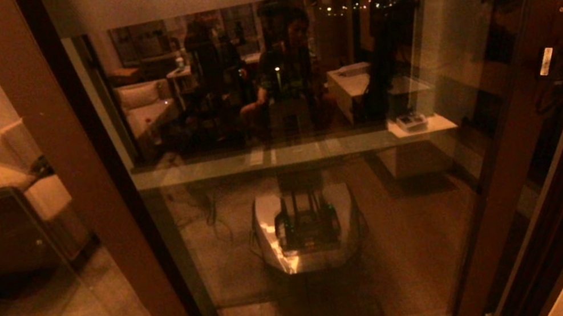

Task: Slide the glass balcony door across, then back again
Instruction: Close the slid door

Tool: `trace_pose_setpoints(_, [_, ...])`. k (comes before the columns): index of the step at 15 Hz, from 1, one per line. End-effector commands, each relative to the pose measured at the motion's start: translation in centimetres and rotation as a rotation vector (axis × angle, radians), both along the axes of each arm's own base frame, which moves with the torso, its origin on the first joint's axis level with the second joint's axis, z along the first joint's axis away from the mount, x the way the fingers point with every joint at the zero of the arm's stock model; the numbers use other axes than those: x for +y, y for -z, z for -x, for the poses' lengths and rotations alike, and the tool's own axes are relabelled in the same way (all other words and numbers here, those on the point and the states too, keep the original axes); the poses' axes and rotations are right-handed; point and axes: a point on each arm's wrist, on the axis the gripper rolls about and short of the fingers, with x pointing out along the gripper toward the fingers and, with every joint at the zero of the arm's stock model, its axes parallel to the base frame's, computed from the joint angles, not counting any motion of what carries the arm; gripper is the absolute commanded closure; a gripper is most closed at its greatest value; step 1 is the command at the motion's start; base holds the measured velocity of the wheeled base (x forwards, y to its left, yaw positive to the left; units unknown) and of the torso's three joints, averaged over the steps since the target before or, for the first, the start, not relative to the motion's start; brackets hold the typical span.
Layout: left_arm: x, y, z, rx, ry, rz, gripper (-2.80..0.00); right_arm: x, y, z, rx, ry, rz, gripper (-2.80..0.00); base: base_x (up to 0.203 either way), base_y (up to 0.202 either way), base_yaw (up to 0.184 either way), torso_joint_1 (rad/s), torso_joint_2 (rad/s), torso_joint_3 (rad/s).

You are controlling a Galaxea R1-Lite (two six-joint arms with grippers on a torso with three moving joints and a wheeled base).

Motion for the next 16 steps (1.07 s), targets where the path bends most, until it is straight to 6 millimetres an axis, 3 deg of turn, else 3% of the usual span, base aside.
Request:
trace_pose_setpoints(1, [0.0, 1.0, -0.3, 0.036, 0.000, 0.000, 0.00, -0.2, 0.7, -0.7, 0.011, 0.003, -0.004, 0.00, 0.000, 0.000, 0.000, 0.000, 0.00, 0.000])
trace_pose_setpoints(7, [0.0, 0.9, -0.3, 0.035, 0.000, 0.000, 0.00, -0.7, 1.2, -1.9, 0.009, 0.057, 0.015, 0.00, 0.000, 0.000, 0.000, 0.000, 0.00, 0.000])
trace_pose_setpoints(16, [0.0, 0.9, -0.3, 0.035, 0.000, 0.000, 0.00, -1.3, 0.6, -1.4, -0.013, 0.073, 0.021, 0.00, 0.000, 0.000, 0.000, 0.000, 0.00, 0.000])
